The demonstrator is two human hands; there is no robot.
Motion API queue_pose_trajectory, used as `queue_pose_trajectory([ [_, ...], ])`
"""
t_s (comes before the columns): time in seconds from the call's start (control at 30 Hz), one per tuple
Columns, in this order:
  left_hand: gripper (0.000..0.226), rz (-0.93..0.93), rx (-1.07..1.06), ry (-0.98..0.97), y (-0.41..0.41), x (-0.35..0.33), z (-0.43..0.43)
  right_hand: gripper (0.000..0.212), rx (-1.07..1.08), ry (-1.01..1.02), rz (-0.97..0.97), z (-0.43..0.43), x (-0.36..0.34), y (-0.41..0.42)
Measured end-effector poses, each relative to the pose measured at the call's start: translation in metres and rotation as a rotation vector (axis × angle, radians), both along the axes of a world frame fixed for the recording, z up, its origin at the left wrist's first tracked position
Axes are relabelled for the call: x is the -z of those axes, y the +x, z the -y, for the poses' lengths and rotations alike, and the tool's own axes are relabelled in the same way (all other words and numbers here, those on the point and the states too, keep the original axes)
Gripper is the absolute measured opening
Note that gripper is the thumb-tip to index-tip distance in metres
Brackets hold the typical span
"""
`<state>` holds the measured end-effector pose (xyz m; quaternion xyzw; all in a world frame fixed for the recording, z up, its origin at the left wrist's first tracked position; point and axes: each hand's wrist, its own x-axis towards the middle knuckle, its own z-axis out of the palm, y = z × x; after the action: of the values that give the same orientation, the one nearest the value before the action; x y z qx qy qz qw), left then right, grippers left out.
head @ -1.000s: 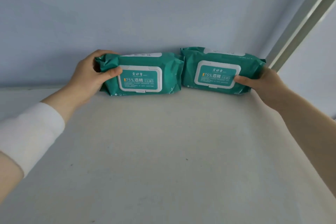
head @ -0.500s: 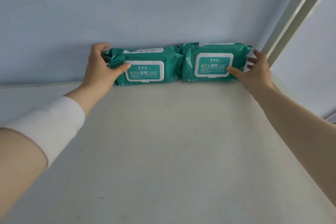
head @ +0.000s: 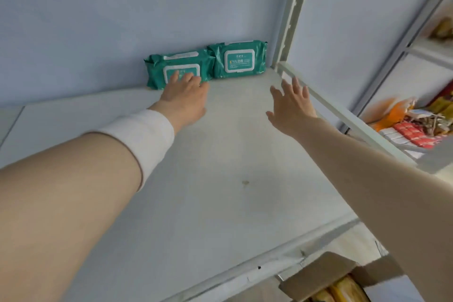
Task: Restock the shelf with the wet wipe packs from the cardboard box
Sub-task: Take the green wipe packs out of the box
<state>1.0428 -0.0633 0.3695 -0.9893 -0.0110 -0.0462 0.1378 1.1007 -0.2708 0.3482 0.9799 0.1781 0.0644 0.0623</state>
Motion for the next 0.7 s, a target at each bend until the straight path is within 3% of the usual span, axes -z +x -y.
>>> queue_pose_trajectory([
  [0.23,0.048,-0.335,0.099,0.06,-0.064,-0.028,0.093,0.054,0.098,-0.036,-0.24,0.087,-0.026,-0.123],
  [0.43,0.051,-0.419,0.256,0.115,-0.12,-0.04,0.217,0.052,0.103,-0.007,-0.27,0.183,-0.025,-0.206],
  [0.7,0.049,-0.584,0.56,0.048,-0.178,0.047,0.381,0.045,0.306,-0.001,-0.395,0.348,0.056,-0.29],
])
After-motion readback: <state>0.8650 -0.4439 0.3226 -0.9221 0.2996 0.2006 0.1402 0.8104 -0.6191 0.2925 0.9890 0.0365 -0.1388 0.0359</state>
